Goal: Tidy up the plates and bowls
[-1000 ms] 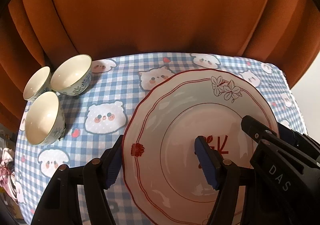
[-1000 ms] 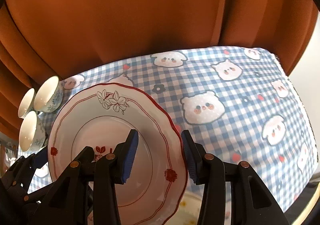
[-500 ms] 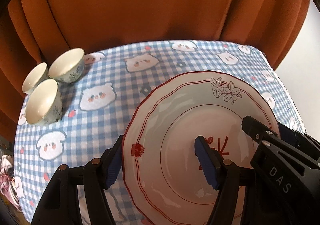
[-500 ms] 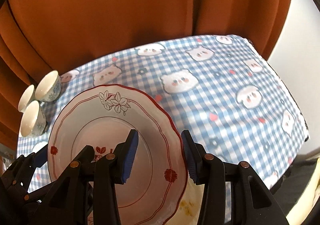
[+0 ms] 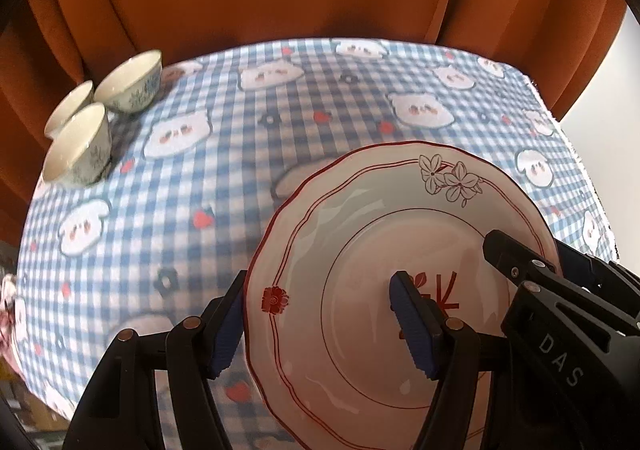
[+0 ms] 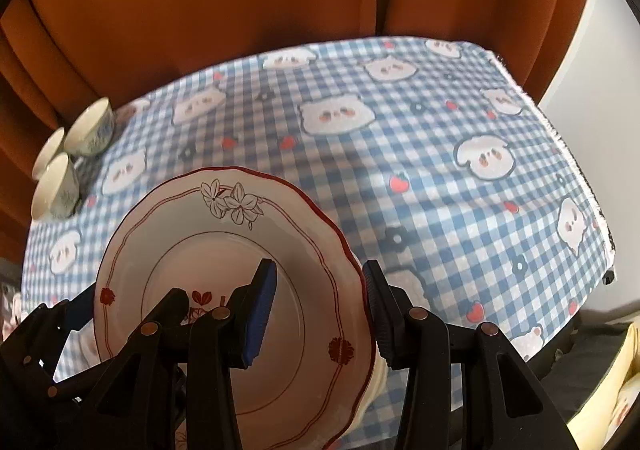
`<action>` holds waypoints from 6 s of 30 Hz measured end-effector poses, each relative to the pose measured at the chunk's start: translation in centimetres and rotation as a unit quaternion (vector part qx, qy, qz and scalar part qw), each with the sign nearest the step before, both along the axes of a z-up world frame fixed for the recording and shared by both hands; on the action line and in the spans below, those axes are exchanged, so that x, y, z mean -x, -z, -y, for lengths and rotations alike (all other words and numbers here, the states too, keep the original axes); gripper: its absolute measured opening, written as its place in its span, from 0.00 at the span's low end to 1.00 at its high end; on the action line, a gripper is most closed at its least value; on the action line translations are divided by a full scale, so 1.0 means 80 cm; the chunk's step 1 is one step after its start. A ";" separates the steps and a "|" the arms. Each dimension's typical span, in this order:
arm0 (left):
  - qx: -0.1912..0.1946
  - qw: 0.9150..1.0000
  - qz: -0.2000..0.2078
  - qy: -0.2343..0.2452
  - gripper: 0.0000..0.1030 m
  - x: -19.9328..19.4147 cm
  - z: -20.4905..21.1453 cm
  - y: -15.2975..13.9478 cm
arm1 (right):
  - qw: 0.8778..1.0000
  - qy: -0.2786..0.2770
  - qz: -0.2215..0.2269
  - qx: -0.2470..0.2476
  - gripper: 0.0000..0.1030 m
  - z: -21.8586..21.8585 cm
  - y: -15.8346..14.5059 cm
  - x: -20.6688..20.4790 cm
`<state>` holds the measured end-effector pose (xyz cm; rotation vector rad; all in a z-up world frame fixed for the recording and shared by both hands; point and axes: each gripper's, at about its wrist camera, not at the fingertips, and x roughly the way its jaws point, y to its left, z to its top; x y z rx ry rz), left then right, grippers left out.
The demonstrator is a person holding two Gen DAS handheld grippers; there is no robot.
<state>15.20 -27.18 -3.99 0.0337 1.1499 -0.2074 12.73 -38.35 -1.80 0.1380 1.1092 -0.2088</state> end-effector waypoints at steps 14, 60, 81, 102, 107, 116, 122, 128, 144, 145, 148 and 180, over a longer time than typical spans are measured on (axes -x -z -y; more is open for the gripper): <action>-0.018 0.999 -0.011 -0.048 0.68 0.022 0.031 0.033 | 0.998 -0.055 -0.025 -0.007 0.47 0.034 0.040 0.006; -0.051 0.990 0.000 -0.134 0.68 0.021 -0.001 0.036 | 0.991 -0.127 -0.031 -0.036 0.27 0.013 0.057 -0.001; -0.049 0.987 -0.005 -0.153 0.83 0.030 0.000 0.042 | 0.990 -0.137 -0.030 -0.012 0.31 0.012 0.060 0.000; -0.016 0.990 -0.004 -0.138 0.90 0.027 -0.109 0.030 | 0.994 -0.104 -0.033 -0.014 0.65 -0.053 0.041 0.000; -0.020 0.993 -0.003 -0.114 0.90 0.019 -0.148 0.024 | 0.996 -0.078 -0.036 -0.017 0.66 -0.087 0.037 0.000; -0.021 0.995 0.007 -0.094 0.89 0.002 -0.237 0.019 | 0.998 -0.061 -0.025 -0.018 0.67 -0.174 0.029 -0.009; -0.013 0.996 0.013 -0.090 0.90 -0.010 -0.297 0.019 | 0.998 -0.056 -0.020 -0.018 0.69 -0.231 0.029 -0.019; -0.022 0.996 0.016 -0.080 0.90 -0.028 -0.346 0.017 | 0.998 -0.049 -0.018 -0.017 0.71 -0.285 0.030 -0.031; -0.030 0.993 0.052 -0.100 0.98 -0.128 -0.421 0.002 | 0.997 -0.064 0.034 -0.036 0.82 -0.361 0.002 -0.133; -0.033 0.993 0.052 -0.100 0.98 -0.136 -0.421 0.003 | 0.996 -0.067 0.036 -0.038 0.82 -0.365 0.002 -0.143; -0.036 0.993 0.056 -0.095 0.98 -0.156 -0.419 0.005 | 0.995 -0.077 0.040 -0.042 0.82 -0.376 0.006 -0.170; -0.035 0.992 0.023 -0.116 0.25 -0.248 -0.406 0.063 | 0.991 -0.120 0.005 -0.057 0.18 -0.422 0.077 -0.291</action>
